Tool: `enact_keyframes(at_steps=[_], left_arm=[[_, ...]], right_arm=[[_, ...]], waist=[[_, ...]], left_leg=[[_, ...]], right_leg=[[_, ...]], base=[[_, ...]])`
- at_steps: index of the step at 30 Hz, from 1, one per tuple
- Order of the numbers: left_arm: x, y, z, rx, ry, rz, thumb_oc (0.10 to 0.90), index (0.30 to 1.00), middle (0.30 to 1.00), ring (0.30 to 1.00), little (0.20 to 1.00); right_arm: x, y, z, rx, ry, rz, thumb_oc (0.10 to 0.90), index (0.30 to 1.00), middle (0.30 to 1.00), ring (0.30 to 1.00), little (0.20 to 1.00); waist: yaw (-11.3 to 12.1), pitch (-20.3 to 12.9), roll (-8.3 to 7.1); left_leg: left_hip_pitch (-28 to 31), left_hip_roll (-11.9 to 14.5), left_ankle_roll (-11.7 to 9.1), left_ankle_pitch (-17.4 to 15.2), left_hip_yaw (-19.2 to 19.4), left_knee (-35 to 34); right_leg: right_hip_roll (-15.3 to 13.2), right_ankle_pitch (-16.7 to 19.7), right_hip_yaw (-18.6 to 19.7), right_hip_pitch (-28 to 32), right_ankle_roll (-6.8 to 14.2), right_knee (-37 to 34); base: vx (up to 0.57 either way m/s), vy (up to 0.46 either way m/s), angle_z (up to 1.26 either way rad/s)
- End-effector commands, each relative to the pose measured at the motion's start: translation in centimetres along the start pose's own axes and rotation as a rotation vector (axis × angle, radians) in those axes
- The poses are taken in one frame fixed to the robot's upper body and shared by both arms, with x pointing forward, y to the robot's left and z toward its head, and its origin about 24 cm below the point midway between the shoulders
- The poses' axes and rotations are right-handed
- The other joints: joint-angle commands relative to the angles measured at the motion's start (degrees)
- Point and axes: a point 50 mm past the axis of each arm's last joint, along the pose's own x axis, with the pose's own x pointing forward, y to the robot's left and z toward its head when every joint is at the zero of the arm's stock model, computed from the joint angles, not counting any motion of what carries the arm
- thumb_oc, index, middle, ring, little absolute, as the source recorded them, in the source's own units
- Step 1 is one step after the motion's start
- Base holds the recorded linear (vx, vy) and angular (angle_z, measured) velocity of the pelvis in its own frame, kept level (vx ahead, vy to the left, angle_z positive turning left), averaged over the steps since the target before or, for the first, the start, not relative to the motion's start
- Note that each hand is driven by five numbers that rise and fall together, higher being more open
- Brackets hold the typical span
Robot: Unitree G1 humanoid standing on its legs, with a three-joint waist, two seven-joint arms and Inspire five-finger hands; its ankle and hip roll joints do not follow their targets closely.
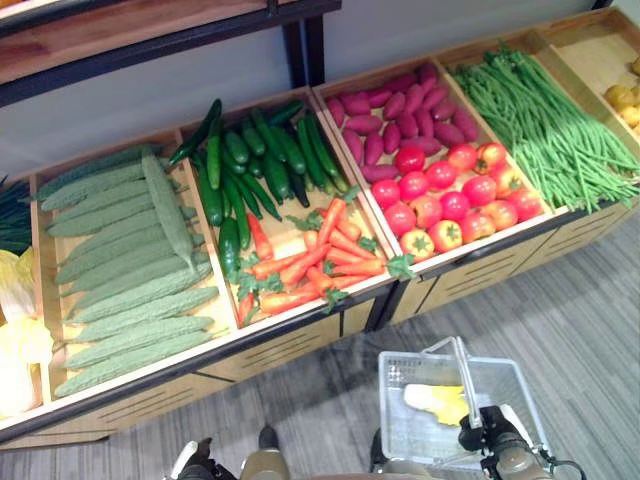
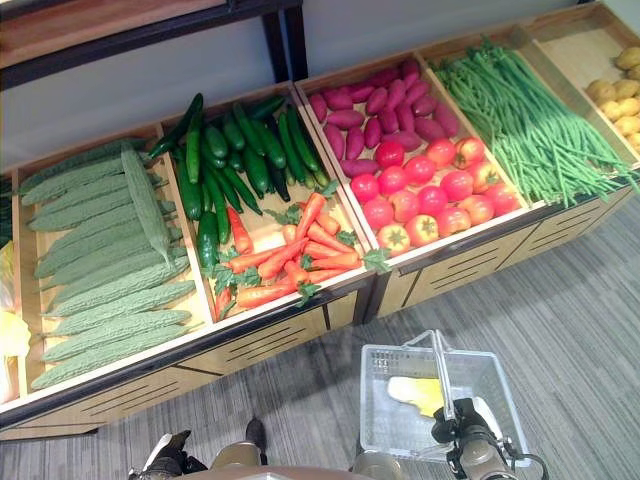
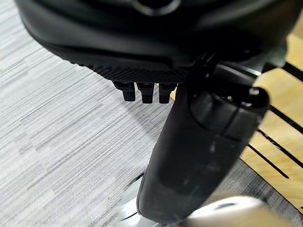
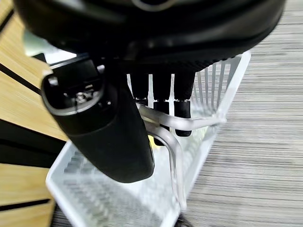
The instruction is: Get the vegetables into the basket
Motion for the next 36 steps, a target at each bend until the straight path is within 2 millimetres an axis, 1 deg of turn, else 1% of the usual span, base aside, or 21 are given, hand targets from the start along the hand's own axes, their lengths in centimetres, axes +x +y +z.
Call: enact_keyframes(at_steps=[1,2,4,5,9,10,12,16,19,21,22,24,26,27,28,29,30,31,34,35,36], left_arm=[[0.2,0.7,0.2,-0.036,0.005,0.029,0.9,1.0,1.0,1.0,1.0],[0.1,0.5,-0.4,-0.025,0.027,0.021,0.9,1.0,1.0,1.0,1.0],[0.1,0.4,-0.5,-0.02,0.032,0.017,0.9,1.0,1.0,1.0,1.0],[0.1,0.3,-0.3,-0.016,0.029,0.015,0.9,1.0,1.0,1.0,1.0],[0.1,0.3,0.0,-0.008,0.017,0.015,0.9,1.0,1.0,1.0,1.0],[0.1,0.3,0.1,0.002,0.009,0.01,0.9,1.0,1.0,1.0,1.0],[0.1,0.2,0.1,0.009,0.001,0.008,0.9,1.0,1.0,1.0,1.0],[0.3,0.9,0.7,0.009,-0.03,0.021,0.9,1.0,1.0,1.0,1.0],[0.3,1.2,1.1,0.0,-0.054,0.026,0.9,1.0,1.0,1.0,1.0],[0.4,1.6,1.2,-0.005,-0.057,0.031,0.9,1.0,1.0,1.0,1.0],[0.4,1.7,1.4,-0.005,-0.071,0.028,0.9,1.0,1.0,1.0,1.0],[0.5,1.9,1.5,0.002,-0.077,0.031,0.9,1.0,1.0,1.0,1.0],[0.5,2.2,1.5,-0.005,-0.074,0.039,0.9,1.0,1.0,1.0,1.0],[0.6,2.6,1.4,-0.021,-0.066,0.051,0.9,1.0,1.0,1.0,1.0],[0.6,2.6,1.4,-0.021,-0.066,0.051,0.9,1.0,1.0,1.0,1.0],[0.6,2.8,1.2,-0.031,-0.054,0.059,0.9,1.0,1.0,1.0,1.0],[0.7,3.1,0.6,-0.06,-0.021,0.07,0.9,1.0,1.0,1.0,1.0],[0.6,3.1,0.4,-0.072,-0.008,0.073,0.9,1.0,1.0,1.0,1.0],[0.5,2.6,-0.2,-0.103,0.018,0.063,0.9,1.0,1.0,1.0,1.0],[0.5,2.6,-0.3,-0.103,0.019,0.063,0.9,1.0,1.0,1.0,1.0],[0.4,2.1,-0.8,-0.157,0.042,0.057,0.9,1.0,1.0,1.0,1.0]], right_arm=[[0.6,-2.5,2.0,0.022,-0.076,-0.088,0.4,0.3,0.3,0.3,0.3],[0.6,-2.5,2.0,0.026,-0.079,-0.092,0.4,0.3,0.3,0.3,0.3],[0.6,-2.6,2.2,0.025,-0.083,-0.094,0.4,0.3,0.3,0.3,0.3],[0.7,-2.9,2.2,0.033,-0.082,-0.108,0.4,0.3,0.3,0.3,0.3],[0.8,-2.9,2.7,0.032,-0.087,-0.108,0.4,0.3,0.3,0.3,0.3],[0.8,-3.0,2.3,0.039,-0.07,-0.11,0.4,0.3,0.3,0.3,0.3],[0.8,-2.8,2.4,0.045,-0.069,-0.109,0.4,0.3,0.3,0.3,0.3],[0.7,-2.0,2.4,0.061,-0.058,-0.087,0.4,0.3,0.3,0.3,0.3],[0.7,-1.9,2.5,0.074,-0.051,-0.084,0.4,0.3,0.3,0.3,0.3],[0.7,-1.8,2.7,0.082,-0.053,-0.087,0.4,0.3,0.3,0.3,0.3],[0.7,-1.9,2.5,0.083,-0.047,-0.089,0.4,0.3,0.3,0.3,0.3],[0.7,-1.8,2.2,0.089,-0.034,-0.089,0.4,0.3,0.3,0.3,0.3],[0.7,-1.7,1.9,0.097,-0.017,-0.088,0.4,0.3,0.3,0.3,0.3],[0.7,-1.6,1.9,0.106,-0.01,-0.089,0.4,0.3,0.3,0.3,0.3],[0.7,-1.6,1.9,0.106,-0.01,-0.089,0.4,0.3,0.3,0.3,0.3],[0.6,-1.3,1.9,0.108,-0.012,-0.083,0.4,0.3,0.3,0.3,0.3],[0.6,-0.9,2.0,0.117,-0.007,-0.075,0.4,0.3,0.3,0.3,0.3],[0.6,-0.8,2.0,0.115,-0.009,-0.071,0.4,0.3,0.3,0.3,0.3],[0.5,-0.7,1.3,0.106,0.019,-0.066,0.4,0.3,0.3,0.3,0.3],[0.5,-0.7,1.3,0.106,0.019,-0.067,0.4,0.3,0.3,0.3,0.3],[0.3,-0.9,0.1,0.103,0.055,-0.076,0.4,0.3,0.3,0.3,0.3]], waist=[[1.2,-0.9,-0.66],[1.2,-1.0,-0.34],[1.1,-0.9,-0.29],[1.1,-0.7,-0.31],[1.1,-0.5,-0.86],[1.2,-0.5,-1.09],[1.2,-0.5,-1.39],[1.6,0.2,-3.23],[1.8,1.2,-3.58],[1.8,1.8,-3.59],[1.7,1.8,-3.6],[1.8,1.3,-3.76],[2.0,0.9,-3.82],[2.0,0.9,-4.25],[2.0,0.9,-4.24],[2.3,0.6,-4.78],[2.8,0.3,-5.74],[3.0,0.1,-5.95],[2.8,-1.2,-5.48],[2.8,-1.2,-5.46],[2.5,-1.8,-4.82]], left_leg=[[2.0,0.0,2.1,-3.5,-0.5,-0.9],[2.9,0.2,2.1,-3.2,0.5,-3.6],[3.2,0.0,2.2,-3.6,1.0,-4.4],[2.9,-0.5,2.3,-4.3,1.2,-5.2],[2.9,-2.6,3.8,-6.9,1.0,-5.2],[2.9,-3.1,4.2,-7.4,1.0,-5.2],[2.9,-3.6,4.6,-7.8,1.1,-5.2],[3.7,-6.3,7.0,-9.7,0.8,-5.2],[4.2,-7.4,8.3,-10.0,0.2,-5.2],[4.6,-7.7,8.5,-10.0,-0.8,-5.2],[4.5,-7.9,8.5,-9.9,-1.8,-5.2],[4.0,-8.0,8.3,-9.6,-2.9,-5.2],[3.3,-7.3,7.8,-9.4,-4.3,-5.2],[3.0,-6.6,7.3,-9.2,-5.1,-5.2],[3.0,-6.6,7.3,-9.2,-5.2,-5.2],[3.0,-6.4,6.9,-9.1,-5.2,-5.2],[2.7,-5.2,5.8,-8.9,-5.1,-5.2],[2.6,-4.6,5.3,-8.8,-4.9,-5.2],[2.3,-2.8,4.3,-8.3,-4.7,-5.2],[2.3,-2.8,4.3,-8.3,-4.7,-5.2],[2.2,-1.4,3.3,-7.6,-4.4,-5.2]], right_leg=[[-2.7,0.0,-0.5,-0.6,6.2,0.9],[-3.1,0.4,-1.2,-0.6,6.4,1.3],[-3.5,0.7,-1.5,-0.6,6.6,1.3],[-4.8,2.1,-2.5,-1.0,7.4,0.8],[-7.3,4.2,-2.1,-1.9,9.0,1.1],[-7.9,4.5,-2.1,-2.1,9.4,1.4],[-8.5,4.8,-2.0,-2.3,9.7,1.9],[-11.8,5.2,-1.1,-3.4,11.4,7.5],[-13.3,6.8,0.3,-4.9,12.2,13.3],[-12.8,7.4,3.4,-5.6,12.5,16.1],[-11.9,7.4,5.9,-5.6,12.5,15.2],[-11.8,7.4,7.5,-5.0,12.4,12.1],[-12.4,7.8,8.5,-4.6,12.2,8.1],[-12.7,8.4,9.7,-4.9,12.3,6.6],[-12.6,8.4,9.7,-4.9,12.3,6.6],[-12.3,7.6,9.1,-4.1,12.4,5.3],[-11.7,7.4,7.7,-3.5,12.6,3.7],[-11.3,7.4,6.7,-3.3,12.6,2.8],[-9.6,6.5,5.7,-1.8,12.0,0.3],[-9.6,6.4,5.7,-1.9,12.0,0.3],[-8.4,5.3,5.4,-1.7,11.3,-0.1]], base=[[0.04,0.12,0.17],[0.0,0.143,0.19],[-0.04,0.137,0.31],[-0.07,0.174,0.36],[-0.06,0.219,0.16],[-0.03,0.214,-0.03],[-0.02,0.149,0.01],[-0.04,0.239,0.05],[-0.04,0.165,0.1],[-0.01,0.076,0.17],[0.02,0.003,0.09],[0.04,-0.057,0.28],[0.07,-0.153,0.61],[0.05,-0.138,0.28],[0.05,-0.136,0.34],[0.04,-0.201,0.48],[0.05,-0.264,0.54],[0.06,-0.308,0.41],[0.06,-0.163,-0.17],[0.06,-0.21,-0.09],[0.04,-0.193,-0.06]])
